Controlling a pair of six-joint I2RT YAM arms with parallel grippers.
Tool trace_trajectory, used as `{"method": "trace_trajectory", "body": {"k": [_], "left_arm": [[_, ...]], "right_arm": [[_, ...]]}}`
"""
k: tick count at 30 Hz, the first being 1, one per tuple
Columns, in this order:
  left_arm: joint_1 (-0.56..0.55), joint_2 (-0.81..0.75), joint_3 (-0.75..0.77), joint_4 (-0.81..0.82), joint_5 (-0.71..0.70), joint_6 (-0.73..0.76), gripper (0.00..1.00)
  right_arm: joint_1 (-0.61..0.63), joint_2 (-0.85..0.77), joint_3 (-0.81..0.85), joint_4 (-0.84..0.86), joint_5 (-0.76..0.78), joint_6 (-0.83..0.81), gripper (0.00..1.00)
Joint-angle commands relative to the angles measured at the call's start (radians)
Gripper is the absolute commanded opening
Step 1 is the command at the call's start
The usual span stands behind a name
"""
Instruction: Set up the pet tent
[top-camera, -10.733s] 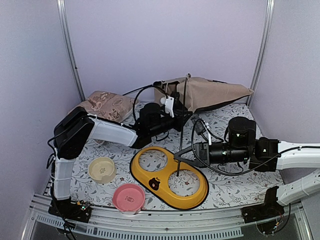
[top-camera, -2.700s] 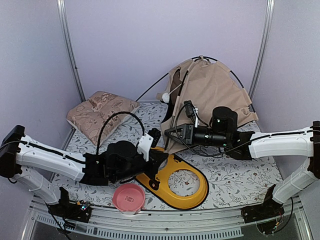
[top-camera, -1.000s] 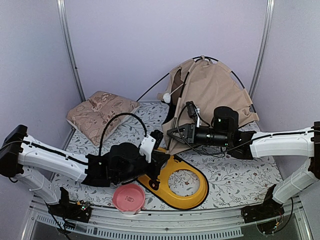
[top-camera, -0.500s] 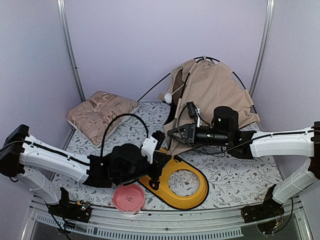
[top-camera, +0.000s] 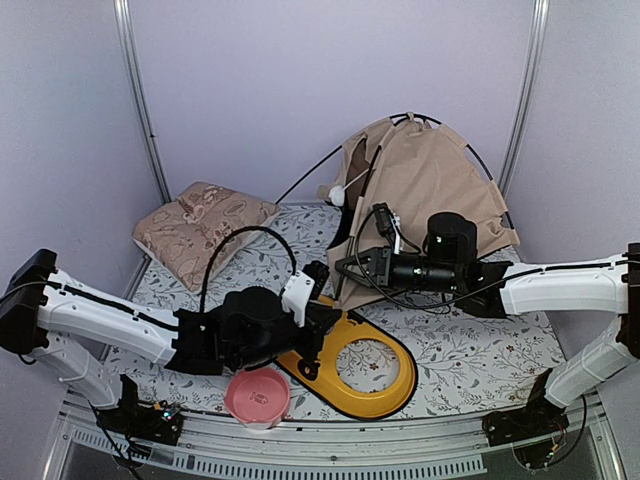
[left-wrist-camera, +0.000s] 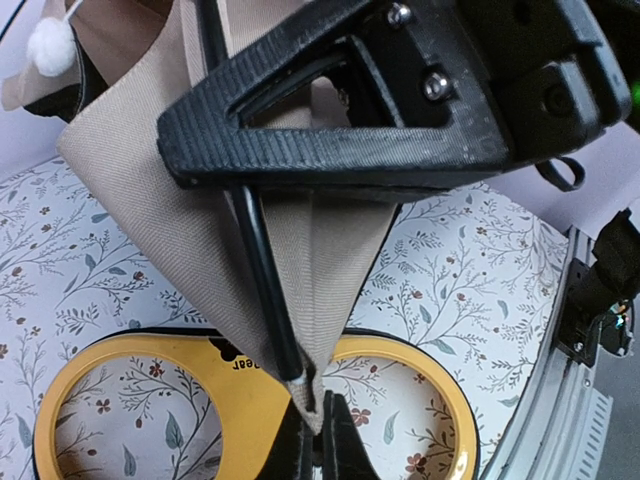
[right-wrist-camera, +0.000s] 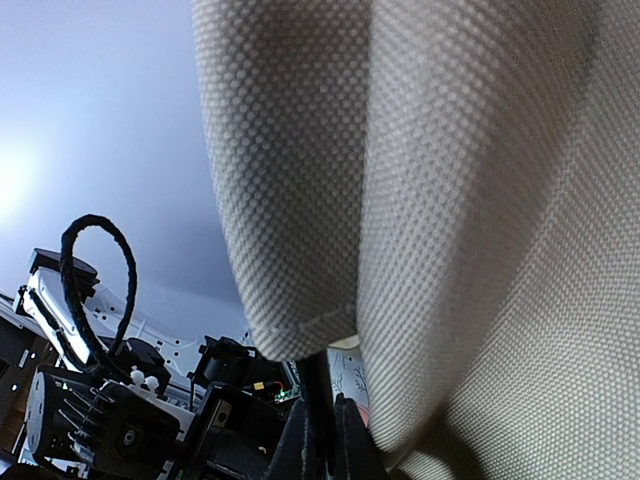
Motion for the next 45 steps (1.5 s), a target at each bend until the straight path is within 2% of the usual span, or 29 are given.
{"method": "trace_trajectory", "body": {"k": [1,10,19,45], "left_arm": [[-0.06,-0.026,-0.008,-0.151,0.107,0.003,0.0],[-0.038,-0.062,0.011,-0.162,0.131,0.013,0.0],[-0.017,-0.031,-0.005,-0.198,0.123,-0.031,0.0],[-0.019,-0.068,-0.048,-0.184,0.115,-0.039,0.0]], "right_arm": [[-0.096,-0.025,0.0,0.069,0.199,0.01,0.0],[-0.095,-0.032,-0.018,0.053,0.216,-0.02,0.0],[-0.096,-0.062,-0.034,0.05,0.243,-0.028,0.0],[-0.095,-0.074,-0.004,-0.033,0.309,-0.101,0.0]]}}
